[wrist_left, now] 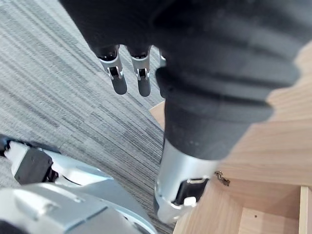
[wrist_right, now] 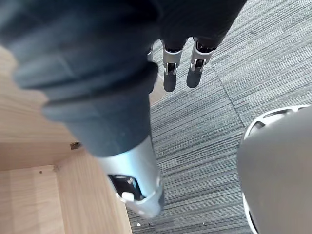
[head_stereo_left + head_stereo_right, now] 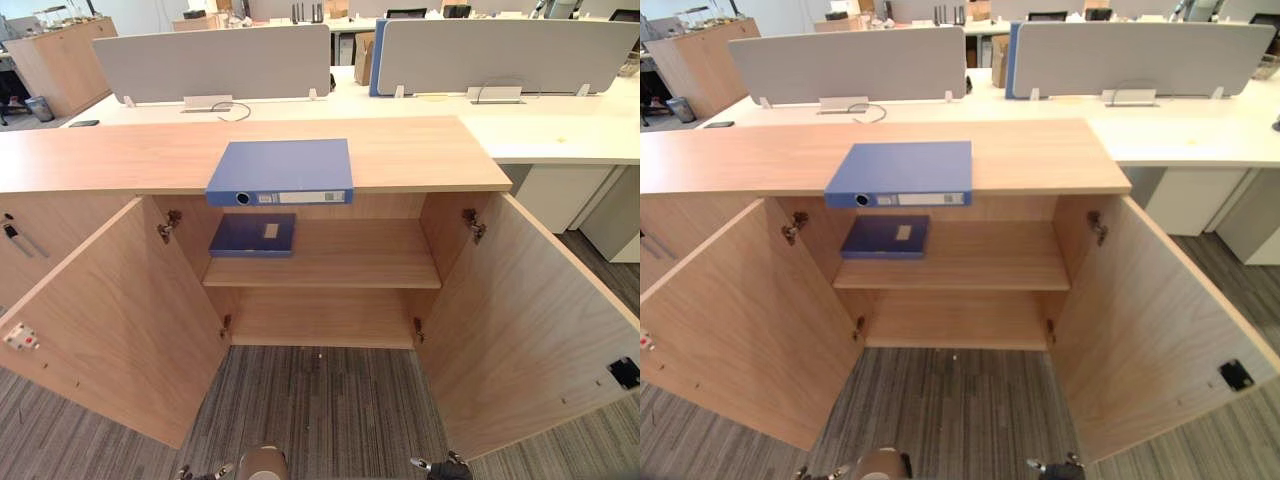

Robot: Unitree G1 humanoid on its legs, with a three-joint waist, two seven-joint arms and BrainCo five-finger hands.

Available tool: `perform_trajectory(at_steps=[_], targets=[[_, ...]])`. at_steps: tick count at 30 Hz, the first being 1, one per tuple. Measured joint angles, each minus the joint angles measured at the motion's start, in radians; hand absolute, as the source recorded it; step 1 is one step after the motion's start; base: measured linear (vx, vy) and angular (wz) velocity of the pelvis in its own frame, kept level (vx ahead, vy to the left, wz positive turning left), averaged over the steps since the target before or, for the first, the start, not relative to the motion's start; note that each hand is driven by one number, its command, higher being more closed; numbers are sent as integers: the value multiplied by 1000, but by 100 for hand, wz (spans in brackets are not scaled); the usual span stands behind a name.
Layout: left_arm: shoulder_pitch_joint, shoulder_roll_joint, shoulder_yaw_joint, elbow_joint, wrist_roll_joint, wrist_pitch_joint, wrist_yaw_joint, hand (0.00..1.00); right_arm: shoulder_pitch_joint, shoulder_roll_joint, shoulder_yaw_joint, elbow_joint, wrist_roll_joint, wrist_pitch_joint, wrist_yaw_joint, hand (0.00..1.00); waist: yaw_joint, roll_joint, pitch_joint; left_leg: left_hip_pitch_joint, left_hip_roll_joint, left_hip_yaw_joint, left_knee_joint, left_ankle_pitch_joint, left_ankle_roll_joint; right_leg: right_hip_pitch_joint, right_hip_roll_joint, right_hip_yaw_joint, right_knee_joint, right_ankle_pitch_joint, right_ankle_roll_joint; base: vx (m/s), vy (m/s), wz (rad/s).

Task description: Walk over to the cabinet, pick up the folder, carry it to the office cabinet, place the folder inside the office cabinet, then close the office cabinet door

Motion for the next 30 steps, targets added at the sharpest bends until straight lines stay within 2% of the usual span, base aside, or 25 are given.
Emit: perform_trajectory(at_steps=[1, 3, 4, 5, 6, 7, 8, 9, 10, 11, 12, 15, 16, 18, 21, 22, 24, 25, 26, 27, 28, 29, 30], targets=[[2, 1, -5, 0, 5, 1, 1, 0, -2, 1, 0, 0, 0, 2, -1, 0, 5, -3, 2, 1, -2, 13, -45, -3, 5, 6, -10, 11, -1, 9, 15, 252, 173, -49], [3, 7, -13, 0, 22, 1, 8, 0, -12, 4, 0, 0, 0, 3, -8, 0, 10, -15, 9, 13, -27, 18, -260, -9, 6, 23, -53, 40, -10, 13, 23, 296, 236, -44], [3, 12, -30, 0, 23, 1, 11, 0, -17, 3, 0, 0, 0, 3, -11, 0, 13, -16, 10, 20, -39, 15, -417, 15, 11, 30, -79, 55, -20, 18, 39, 310, 292, -32], [2, 13, -35, 0, 23, 1, 12, 0, -20, 3, -1, -1, 0, 3, -12, 0, 13, -17, 11, 28, -44, 11, -497, 49, 15, 38, -91, 59, -27, 18, 60, 372, 380, -27], [4, 14, -46, 1, 23, 1, 19, 0, -17, 3, -1, -3, 0, 3, -13, 0, 11, -12, 10, 51, -45, 1, -632, 181, 22, 61, -110, 64, -42, 15, 104, 311, 382, -7], [-5, 39, -46, 11, 20, 1, 20, 0, -14, 20, 0, 2, -1, 5, -15, 0, 12, -41, 17, 76, -90, 15, -637, 213, 19, 90, -148, 65, -61, 13, 132, 302, 384, 3], [-8, 47, -52, 11, 20, 1, 21, 0, -12, 31, 0, 3, -2, 5, -14, 0, 9, -46, 17, 85, -108, 18, -660, 203, 24, 90, -161, 64, -74, 24, 131, 317, 452, 14], [-15, 65, -67, 15, 22, 0, 24, 0, -18, 50, -1, 2, -8, 4, -14, 0, 5, -69, 10, 107, -153, 24, -708, 196, 40, 86, -169, 82, -103, 66, 115, 226, 320, 9], [-16, 66, -68, 19, 22, -1, 25, 0, -19, 51, -1, 4, -12, 4, -14, 0, 5, -70, 9, 121, -169, 28, -728, 198, 45, 87, -179, 73, -105, 81, 114, 246, 338, 3], [-16, 67, -70, 29, 21, -1, 27, 0, -19, 51, -2, 5, -18, 5, -14, 0, 6, -74, 2, 137, -185, 35, -754, 202, 52, 88, -195, 77, -107, 101, 128, 153, 178, -6], [-18, 72, -79, 50, 21, -3, 28, 0, -19, 52, -2, 9, -22, 5, -14, 0, 4, -73, -9, 166, -211, 46, -797, 211, 67, 89, -215, 89, -112, 128, 138, 200, 222, -12], [-31, 101, -123, 103, 18, -5, 28, 0, -33, 52, -30, 45, -36, 6, -13, 0, -1, -78, -27, 191, -265, 61, -845, 220, 91, 91, -260, 109, -142, 160, 145, 218, 214, -16], [-33, 109, -144, 111, 15, -6, 27, 0, -42, 49, -42, 63, -39, 14, -13, 0, -3, -78, -28, 195, -280, 55, -847, 218, 97, 91, -276, 115, -147, 169, 158, 188, 157, -23], [-30, 115, -163, 119, 13, -5, 25, 0, -49, 42, -43, 76, -39, 19, -10, 0, -1, -76, -29, 214, -296, 52, -864, 218, 98, 86, -295, 130, -135, 174, 162, 118, 97, -31], [-17, 118, -200, 128, -8, -5, 10, 0, -49, 19, -43, 84, -41, 19, 1, 0, -4, -58, -37, 280, -311, 17, -914, 217, 99, 19, -314, 188, 22, 174, 162, 104, 97, -32], [-15, 119, -205, 128, -15, -6, -4, 0, -46, 16, -43, 82, -41, 19, 5, 0, -7, -50, -35, 307, -312, 8, -933, 217, 99, -29, -328, 196, 127, 174, 162, 68, 86, -18], [-9, 120, -204, 127, -48, -7, -24, 0, -44, 10, -40, 70, -40, 18, 10, 0, -15, -48, -27, 339, -322, 12, -968, 217, 102, -96, -356, 191, 262, 171, 147, 37, 82, -16], [-6, 120, -201, 128, -70, -7, -35, 0, -46, 11, -31, 55, -40, 18, 11, 0, -21, -46, -26, 355, -325, 13, -997, 224, 109, -130, -358, 192, 328, 114, 159, 4, 32, -6], [-1, 120, -201, 128, -97, -8, -51, 0, -49, 10, -18, 48, -40, 18, 13, 0, -28, -43, -24, 364, -322, 5, -1011, 229, 110, -152, -321, 202, 337, 41, 171, 0, 0, 0], [1, 121, -202, 132, -117, -9, -60, 0, -51, 10, -15, 48, -40, 17, 16, 0, -31, -42, -23, 367, -316, 1, -1016, 231, 110, -158, -287, 216, 316, 12, 174, -15, -53, 20], [-2, 129, -209, 151, -155, -13, -73, 0, -48, 11, -8, 50, -38, 17, 21, 0, -36, -43, -21, 372, -308, -14, -1021, 235, 103, -151, -209, 257, 222, -8, 169, -19, -76, 26], [-3, 133, -219, 154, -170, -13, -79, 0, -45, 10, -6, 50, -38, 17, 23, 0, -38, -46, -20, 375, -309, -24, -1022, 239, 96, -142, -190, 247, 181, -11, 149, -2, -120, 32], [-5, 130, -224, 156, -201, -14, -90, 0, -37, 6, -4, 57, -38, 17, 25, 0, -34, -54, -27, 382, -310, -35, -1034, 247, 85, -103, -184, 231, 114, -17, 152, 30, -146, 18]])
